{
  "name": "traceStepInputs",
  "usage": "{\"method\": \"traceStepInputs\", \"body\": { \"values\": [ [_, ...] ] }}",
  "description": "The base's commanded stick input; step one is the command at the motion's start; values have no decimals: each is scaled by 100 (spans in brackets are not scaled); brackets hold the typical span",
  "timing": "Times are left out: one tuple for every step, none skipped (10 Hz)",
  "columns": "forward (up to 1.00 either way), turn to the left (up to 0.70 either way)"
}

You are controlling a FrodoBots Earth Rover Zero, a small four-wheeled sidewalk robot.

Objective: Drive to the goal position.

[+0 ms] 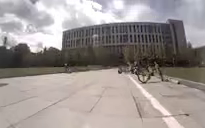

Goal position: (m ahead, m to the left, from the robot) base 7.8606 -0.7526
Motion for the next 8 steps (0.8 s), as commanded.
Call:
{"method": "traceStepInputs", "body": {
  "values": [
    [70,0],
    [70,0],
    [70,0],
    [70,0],
    [70,0],
    [70,0],
    [70,0],
    [70,0]
  ]
}}
